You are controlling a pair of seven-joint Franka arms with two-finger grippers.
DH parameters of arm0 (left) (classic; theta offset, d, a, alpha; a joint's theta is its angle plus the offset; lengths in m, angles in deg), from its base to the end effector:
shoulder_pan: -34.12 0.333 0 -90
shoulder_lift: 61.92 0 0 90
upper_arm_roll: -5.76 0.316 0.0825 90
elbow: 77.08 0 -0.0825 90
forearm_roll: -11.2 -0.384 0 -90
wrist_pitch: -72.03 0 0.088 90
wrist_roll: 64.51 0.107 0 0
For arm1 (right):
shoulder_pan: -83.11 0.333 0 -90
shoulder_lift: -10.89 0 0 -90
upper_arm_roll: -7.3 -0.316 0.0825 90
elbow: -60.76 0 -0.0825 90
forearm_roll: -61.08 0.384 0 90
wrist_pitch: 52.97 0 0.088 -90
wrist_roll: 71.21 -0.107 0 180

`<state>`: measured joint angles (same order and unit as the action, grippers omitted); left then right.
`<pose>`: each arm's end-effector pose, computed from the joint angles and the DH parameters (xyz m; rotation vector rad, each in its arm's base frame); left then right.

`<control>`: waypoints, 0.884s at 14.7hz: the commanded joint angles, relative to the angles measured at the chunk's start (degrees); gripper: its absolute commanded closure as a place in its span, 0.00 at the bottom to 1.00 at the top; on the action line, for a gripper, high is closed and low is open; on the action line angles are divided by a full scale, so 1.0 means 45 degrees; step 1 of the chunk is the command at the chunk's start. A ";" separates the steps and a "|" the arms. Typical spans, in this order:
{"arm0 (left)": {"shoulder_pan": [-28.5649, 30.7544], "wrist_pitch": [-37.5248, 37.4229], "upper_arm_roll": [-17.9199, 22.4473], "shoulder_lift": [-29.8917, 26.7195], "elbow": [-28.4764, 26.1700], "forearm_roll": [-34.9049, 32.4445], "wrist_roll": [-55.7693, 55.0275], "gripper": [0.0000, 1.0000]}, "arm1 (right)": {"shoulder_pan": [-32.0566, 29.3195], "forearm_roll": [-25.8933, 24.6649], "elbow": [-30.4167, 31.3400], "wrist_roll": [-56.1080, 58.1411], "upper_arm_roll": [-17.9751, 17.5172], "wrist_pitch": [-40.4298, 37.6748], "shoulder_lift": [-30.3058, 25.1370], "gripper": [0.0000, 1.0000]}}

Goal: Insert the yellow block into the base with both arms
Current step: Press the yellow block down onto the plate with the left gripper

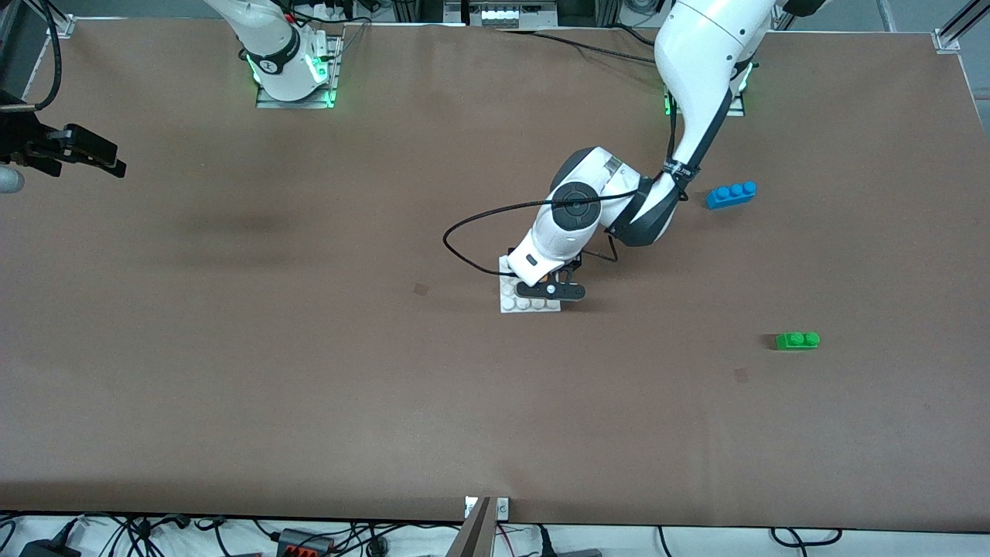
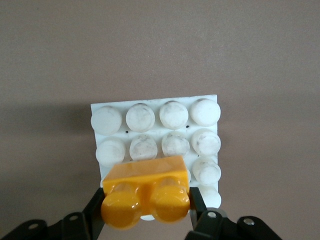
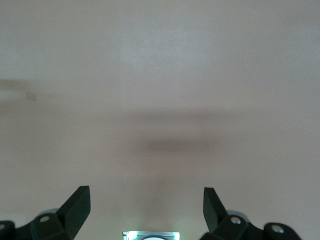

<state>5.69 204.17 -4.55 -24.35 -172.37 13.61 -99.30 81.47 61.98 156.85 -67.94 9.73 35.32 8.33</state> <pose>0.5410 -0.4174 0.2304 3.0284 -0.0063 -0.1321 0.5333 -0.0367 0.5965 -3.1149 0.0219 0.1406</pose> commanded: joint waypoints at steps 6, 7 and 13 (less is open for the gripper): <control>-0.0224 -0.0381 0.0162 0.0187 0.0433 0.0226 -0.0062 0.62 | 0.0031 0.0035 -0.0319 -0.0159 -0.0032 -0.0285 0.0119 0.00; -0.0244 -0.0381 0.0162 0.0206 0.0433 0.0226 -0.0062 0.62 | 0.0031 0.0035 -0.0319 -0.0159 -0.0032 -0.0285 0.0099 0.00; -0.0400 -0.0362 0.0162 0.0304 0.0453 0.0226 -0.0082 0.62 | 0.0031 0.0054 -0.0319 -0.0120 -0.0032 -0.0304 0.0119 0.00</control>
<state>4.79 203.69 -4.56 -24.05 -172.34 13.62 -99.35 81.48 61.98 156.85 -67.94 9.72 35.20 8.33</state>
